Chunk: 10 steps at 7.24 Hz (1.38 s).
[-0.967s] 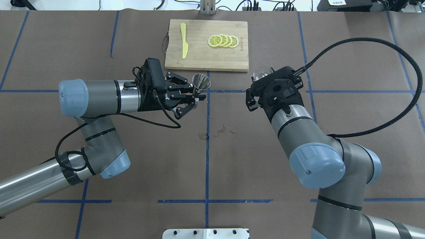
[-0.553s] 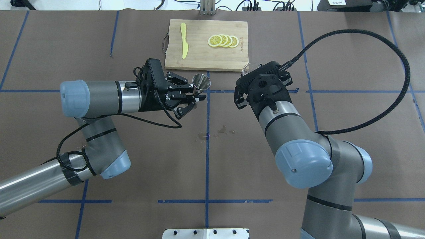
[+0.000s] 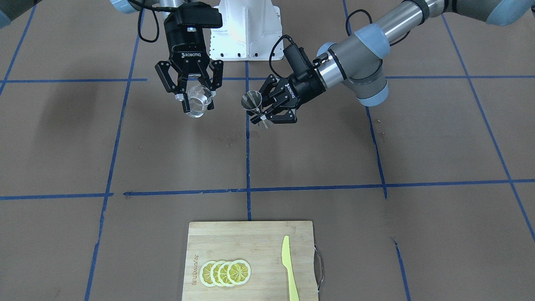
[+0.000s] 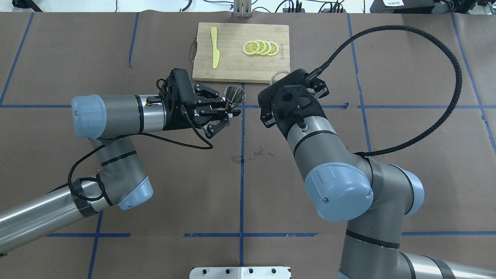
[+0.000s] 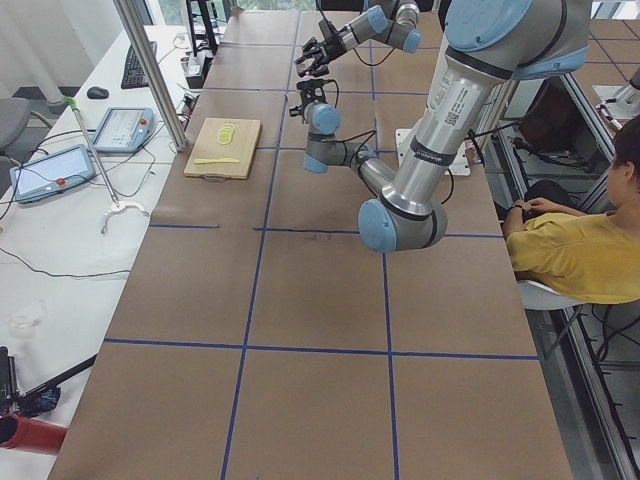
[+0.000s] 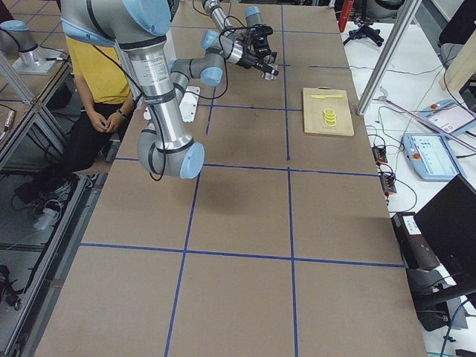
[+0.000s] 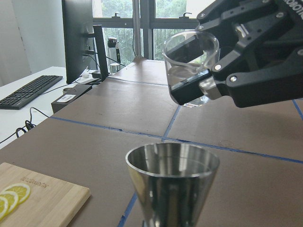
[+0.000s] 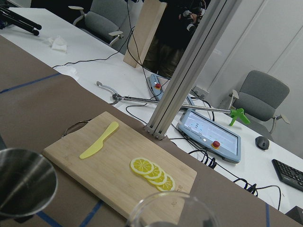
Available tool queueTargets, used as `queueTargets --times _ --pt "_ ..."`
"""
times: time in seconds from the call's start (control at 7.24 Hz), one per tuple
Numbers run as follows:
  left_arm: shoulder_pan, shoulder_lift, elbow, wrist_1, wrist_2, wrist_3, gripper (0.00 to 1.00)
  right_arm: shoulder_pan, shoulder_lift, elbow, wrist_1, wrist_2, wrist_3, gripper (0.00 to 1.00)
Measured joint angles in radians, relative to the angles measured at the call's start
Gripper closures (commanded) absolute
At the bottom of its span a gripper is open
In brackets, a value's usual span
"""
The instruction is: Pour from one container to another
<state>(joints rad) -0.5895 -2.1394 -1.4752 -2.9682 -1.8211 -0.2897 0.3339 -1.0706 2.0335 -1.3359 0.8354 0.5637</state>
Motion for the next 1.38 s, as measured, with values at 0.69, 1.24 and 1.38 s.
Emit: queueTargets --times 0.69,1.24,1.38 --pt "0.018 -0.006 0.006 0.000 0.028 -0.002 1.00 -0.015 0.069 -0.030 -0.081 -0.041 -0.065 1.00" --pt "0.031 -0.011 0.005 0.000 0.040 -0.005 1.00 -0.018 0.104 -0.063 -0.122 -0.077 -0.082 1.00" --pt "0.033 -0.011 0.004 0.000 0.040 -0.005 1.00 -0.018 0.111 -0.067 -0.134 -0.093 -0.092 1.00"
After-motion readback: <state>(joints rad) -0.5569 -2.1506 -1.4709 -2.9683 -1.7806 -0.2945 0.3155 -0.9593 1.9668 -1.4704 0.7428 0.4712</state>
